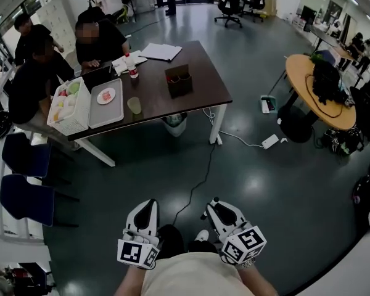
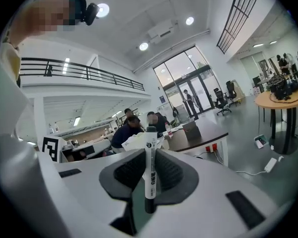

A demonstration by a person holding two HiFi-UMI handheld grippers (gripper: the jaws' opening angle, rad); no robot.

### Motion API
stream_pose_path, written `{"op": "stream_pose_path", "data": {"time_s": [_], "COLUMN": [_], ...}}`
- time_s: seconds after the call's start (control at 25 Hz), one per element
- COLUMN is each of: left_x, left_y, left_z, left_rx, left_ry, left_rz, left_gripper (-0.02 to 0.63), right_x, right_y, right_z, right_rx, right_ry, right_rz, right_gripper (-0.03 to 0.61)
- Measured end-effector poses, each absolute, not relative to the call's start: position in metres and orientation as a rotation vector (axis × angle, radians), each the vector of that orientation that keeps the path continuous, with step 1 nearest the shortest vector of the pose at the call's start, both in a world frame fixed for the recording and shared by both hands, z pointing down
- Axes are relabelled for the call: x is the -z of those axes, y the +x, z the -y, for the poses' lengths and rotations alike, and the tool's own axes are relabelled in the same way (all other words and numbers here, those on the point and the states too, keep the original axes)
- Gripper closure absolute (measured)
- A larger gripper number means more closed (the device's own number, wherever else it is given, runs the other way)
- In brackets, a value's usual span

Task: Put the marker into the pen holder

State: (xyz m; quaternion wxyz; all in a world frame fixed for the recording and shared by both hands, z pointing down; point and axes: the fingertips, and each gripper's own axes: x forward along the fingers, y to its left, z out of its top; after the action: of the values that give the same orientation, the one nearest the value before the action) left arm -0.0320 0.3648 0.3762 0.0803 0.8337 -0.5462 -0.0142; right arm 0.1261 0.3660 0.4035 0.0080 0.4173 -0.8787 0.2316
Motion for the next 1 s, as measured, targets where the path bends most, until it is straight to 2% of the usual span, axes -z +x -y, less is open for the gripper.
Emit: {"op": "stream_pose_path", "data": {"time_s": [0.32, 0.6, 1.0], "left_x": [-0.376, -0.393, -0.399], "left_y": [-0.019, -0.020, -0.100], "left_z": [-0.293, -0.190, 0.005], "left_rx": [0.009, 0.010, -0.033], "left_ry": [2.452, 2.489, 2.606], "left_rz": [1.731, 1.649, 1.483], "left_gripper": [0.604, 0.604, 0.604], "right_x": [-0.409, -0.418, -0.412], "right_y": [0.144, 0.148, 0.083], "right_z": [-0.285, -0.199, -0.017], "right_rx": [-0.783, -0.783, -0.790], "right_ry": [1.254, 1.359, 1.591], "right_rz": [2.770, 2.697, 2.578], "right_gripper": [0.502, 0.502, 0.502]}}
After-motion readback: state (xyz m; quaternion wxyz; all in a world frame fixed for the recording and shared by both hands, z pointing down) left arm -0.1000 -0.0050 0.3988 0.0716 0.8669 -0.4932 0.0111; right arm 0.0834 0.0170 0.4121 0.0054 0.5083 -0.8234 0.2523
